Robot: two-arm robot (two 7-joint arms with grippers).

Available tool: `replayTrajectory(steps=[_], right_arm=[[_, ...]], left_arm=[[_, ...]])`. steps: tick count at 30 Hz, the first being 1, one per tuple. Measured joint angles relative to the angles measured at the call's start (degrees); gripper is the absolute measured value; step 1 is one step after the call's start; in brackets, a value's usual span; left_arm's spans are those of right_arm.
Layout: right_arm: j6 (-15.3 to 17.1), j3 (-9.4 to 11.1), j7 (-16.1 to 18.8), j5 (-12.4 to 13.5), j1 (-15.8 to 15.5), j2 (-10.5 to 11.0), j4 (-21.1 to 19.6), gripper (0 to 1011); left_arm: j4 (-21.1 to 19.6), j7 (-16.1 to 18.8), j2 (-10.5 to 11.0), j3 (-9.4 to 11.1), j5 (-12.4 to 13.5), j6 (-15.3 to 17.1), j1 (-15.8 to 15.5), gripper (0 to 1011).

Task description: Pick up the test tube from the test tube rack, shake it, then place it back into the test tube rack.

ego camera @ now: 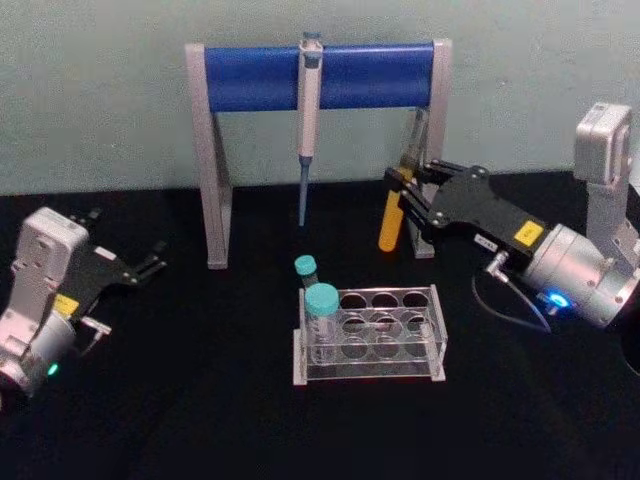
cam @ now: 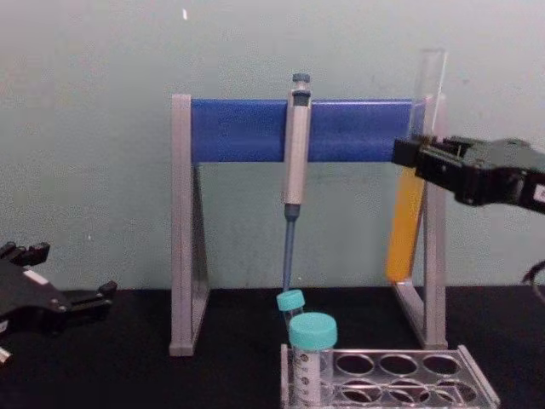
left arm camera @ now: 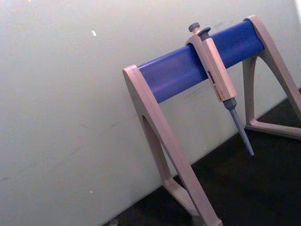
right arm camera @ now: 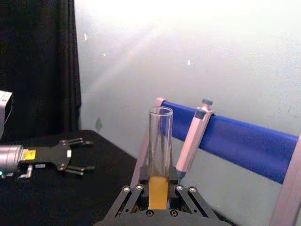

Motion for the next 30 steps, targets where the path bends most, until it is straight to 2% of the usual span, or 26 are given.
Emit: replayTrajectory(steps=[14, 20, 24, 30], right_arm=[[0.9, -0.5, -0.3, -0.9, 1.6, -1.1, 1.2, 220], [1.2, 0.0, -1.4, -1.8, 1.6, -1.0, 1.5, 220], [1.5, 0.9, -2.2, -1.9, 0.5, -0.3, 0.5, 220], [3.4, 2.2, -3.1, -1.7, -3.0, 1.9, -3.2, 220]], left_arm=[[0.0, 0.0, 0.0, 0.0, 0.0, 0.0, 0.0, 1001], [0.0, 0.0, 0.0, 0.0, 0.0, 0.0, 0.0, 1001], [0.0, 0.0, 0.0, 0.0, 0.0, 0.0, 0.0, 1001], [0.0, 0.0, 0.0, 0.0, 0.0, 0.0, 0.0, 1001]])
